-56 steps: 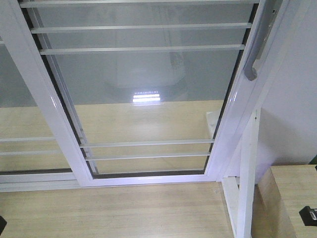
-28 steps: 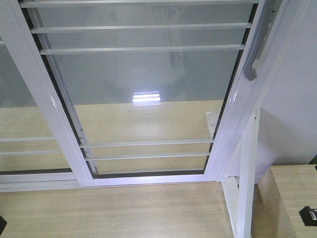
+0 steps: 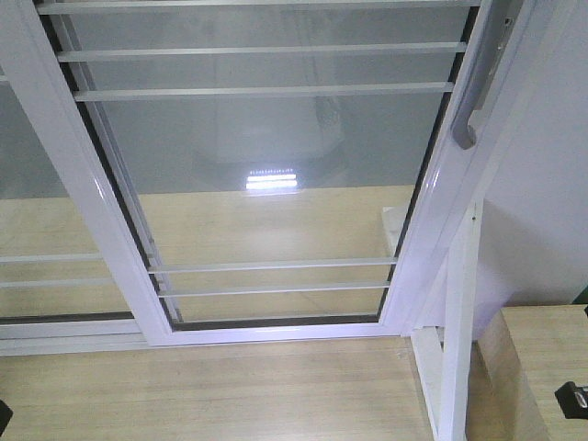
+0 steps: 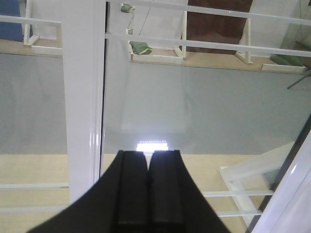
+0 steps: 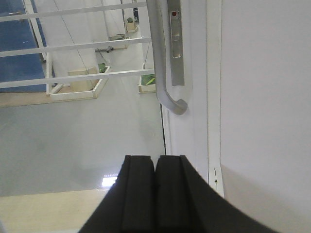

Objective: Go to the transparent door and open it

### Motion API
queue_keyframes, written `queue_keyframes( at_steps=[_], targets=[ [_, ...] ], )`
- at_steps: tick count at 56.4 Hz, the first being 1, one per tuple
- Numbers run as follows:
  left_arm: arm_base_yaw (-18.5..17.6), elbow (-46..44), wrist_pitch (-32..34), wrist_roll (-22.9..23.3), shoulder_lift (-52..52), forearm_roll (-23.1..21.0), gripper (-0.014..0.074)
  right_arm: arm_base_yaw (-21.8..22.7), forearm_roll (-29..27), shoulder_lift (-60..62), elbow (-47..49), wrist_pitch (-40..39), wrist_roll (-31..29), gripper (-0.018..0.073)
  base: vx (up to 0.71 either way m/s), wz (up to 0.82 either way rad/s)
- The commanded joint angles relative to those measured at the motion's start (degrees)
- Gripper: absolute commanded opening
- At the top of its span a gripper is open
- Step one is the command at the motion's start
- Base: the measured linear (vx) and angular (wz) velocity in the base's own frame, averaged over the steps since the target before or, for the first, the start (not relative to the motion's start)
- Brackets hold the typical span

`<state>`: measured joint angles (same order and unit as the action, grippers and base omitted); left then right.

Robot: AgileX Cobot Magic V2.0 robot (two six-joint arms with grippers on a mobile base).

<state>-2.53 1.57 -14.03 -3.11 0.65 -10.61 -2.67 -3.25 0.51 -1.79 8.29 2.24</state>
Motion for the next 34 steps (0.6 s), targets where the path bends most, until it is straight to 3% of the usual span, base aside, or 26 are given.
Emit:
queue_keyframes(
  at_steps=[1,22,34],
  targets=[
    [-0.3,-1.2,4.3,0.0,0.2,-0.6,0.0003,0.0,0.0,0.3,-0.1,-5.4,0.1,0.0001,0.00,0.00],
    [-0.3,-1.2,9.3,0.0,0.2,-0.4,0.0003,0.0,0.5,0.3,-0.1,-8.3,-0.1,0.0001,0.00,0.00],
    [-0.3,-1.3,21.8,0.2,0.2,0.8,0.0003,0.0,0.6,0.3,0.0,-13.6,-0.3,0.0001,0.00,0.00]
  ],
)
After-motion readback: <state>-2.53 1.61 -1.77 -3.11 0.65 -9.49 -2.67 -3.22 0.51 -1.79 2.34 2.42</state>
